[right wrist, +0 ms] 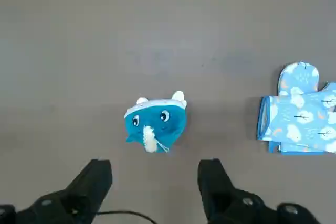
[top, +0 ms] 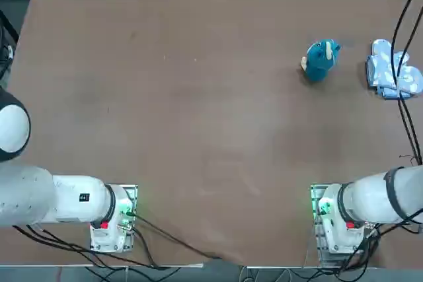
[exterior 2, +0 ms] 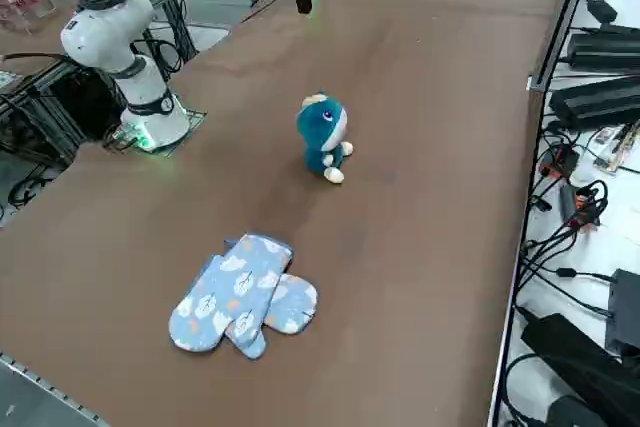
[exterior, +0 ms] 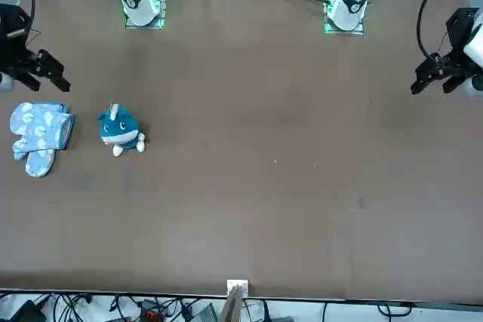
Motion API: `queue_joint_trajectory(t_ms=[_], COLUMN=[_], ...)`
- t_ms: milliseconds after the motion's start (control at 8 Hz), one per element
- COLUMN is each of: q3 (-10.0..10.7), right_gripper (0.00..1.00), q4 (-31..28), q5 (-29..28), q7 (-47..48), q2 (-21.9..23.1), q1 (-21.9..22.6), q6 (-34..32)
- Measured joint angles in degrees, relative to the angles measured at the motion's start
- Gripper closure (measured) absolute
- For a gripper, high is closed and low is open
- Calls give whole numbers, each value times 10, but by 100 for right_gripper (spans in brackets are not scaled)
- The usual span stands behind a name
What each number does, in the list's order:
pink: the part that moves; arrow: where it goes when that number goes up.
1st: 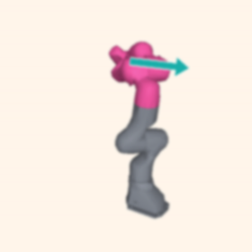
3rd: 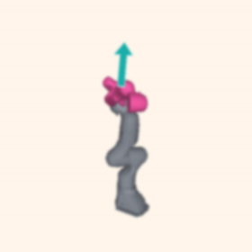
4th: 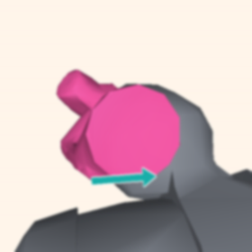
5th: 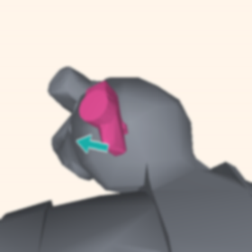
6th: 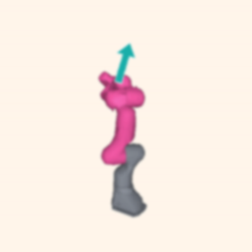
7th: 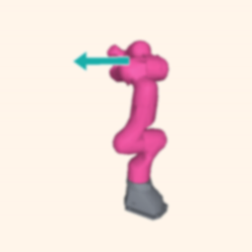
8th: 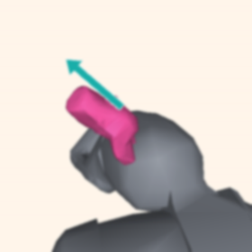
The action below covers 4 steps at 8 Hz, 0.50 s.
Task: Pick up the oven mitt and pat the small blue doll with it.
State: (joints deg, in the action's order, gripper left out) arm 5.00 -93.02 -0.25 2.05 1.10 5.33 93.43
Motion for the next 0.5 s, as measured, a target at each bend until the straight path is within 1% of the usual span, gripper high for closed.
queue_joint_trajectory(t_ms=[250,375,500], q3=[1,2,5], right_gripper=[0,0,0], q4=[22,37,39], q5=[0,2,20], q7=[-7,-7,-9], q2=[2,4,4], q1=[0,0,-1], q6=[-56,-72,-80])
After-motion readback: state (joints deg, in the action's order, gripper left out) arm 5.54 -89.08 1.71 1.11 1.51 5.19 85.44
